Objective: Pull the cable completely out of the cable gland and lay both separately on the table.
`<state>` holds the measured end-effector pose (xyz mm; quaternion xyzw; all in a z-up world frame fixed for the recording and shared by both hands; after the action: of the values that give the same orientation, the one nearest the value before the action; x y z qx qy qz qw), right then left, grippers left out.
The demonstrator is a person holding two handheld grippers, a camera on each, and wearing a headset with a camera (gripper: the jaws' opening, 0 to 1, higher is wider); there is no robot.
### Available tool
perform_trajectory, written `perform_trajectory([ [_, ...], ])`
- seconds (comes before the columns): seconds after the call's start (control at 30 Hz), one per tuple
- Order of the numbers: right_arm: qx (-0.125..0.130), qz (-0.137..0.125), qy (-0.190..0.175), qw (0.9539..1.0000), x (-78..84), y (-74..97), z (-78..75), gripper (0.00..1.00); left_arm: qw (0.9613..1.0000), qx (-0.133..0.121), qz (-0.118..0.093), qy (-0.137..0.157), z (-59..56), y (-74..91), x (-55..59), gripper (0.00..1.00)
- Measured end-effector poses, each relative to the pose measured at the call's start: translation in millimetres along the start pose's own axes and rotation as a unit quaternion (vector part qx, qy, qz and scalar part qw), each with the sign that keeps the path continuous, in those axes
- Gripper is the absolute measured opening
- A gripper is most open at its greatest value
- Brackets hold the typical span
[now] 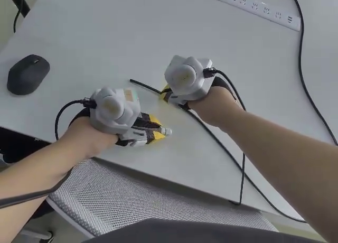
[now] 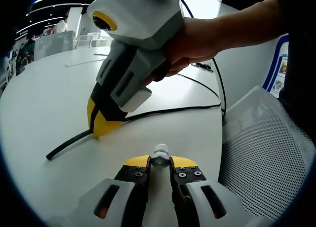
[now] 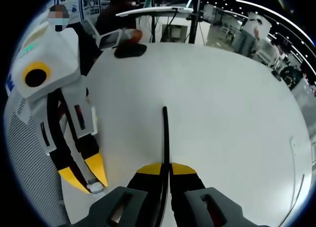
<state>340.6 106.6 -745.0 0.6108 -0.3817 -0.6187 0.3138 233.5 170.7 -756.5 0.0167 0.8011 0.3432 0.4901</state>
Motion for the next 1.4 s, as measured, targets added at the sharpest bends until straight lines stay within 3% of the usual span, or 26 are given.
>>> perform_trajectory([
  [0.07, -0.001, 0.0, -0.001, 1.0, 0.1, -0.1, -0.3, 0.0, 0.9999, -0.002, 0.009, -0.006, 0.3, -0.9, 1.7, 0.16],
  [0.67, -0.001, 0.002, -0.001, 1.0, -3.0, 2.3, 4.3, 0.0, 0.9993, -0.008, 0.018, -0.031, -0.1, -1.2, 1.1, 0.18],
  [0.93, 0.006, 0.0, -0.004, 1.0, -3.8, 3.8, 5.5, 0.08, 0.9993, -0.012, 0.015, -0.031, 1.0, -0.1, -0.6, 0.18],
  [1.4, 0.041, -0.022, -0.042, 0.998, 4.1, 34.5, 0.4, 0.22, 0.9993, -0.024, 0.008, -0.026, 0.7, 3.4, -5.7, 0.22],
])
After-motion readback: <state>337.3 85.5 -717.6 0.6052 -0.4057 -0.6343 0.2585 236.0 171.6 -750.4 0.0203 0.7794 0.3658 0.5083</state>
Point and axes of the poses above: the centre of the closed fingertips' face, and the gripper's own axes: y roughly backward along the fingers, z roughly to its left, x roughly out of its underside, the point moved 9 cm from there along y, roughly backward along the fingers, and after that the axes turned 1 degree about z, right-handed, at the moved point
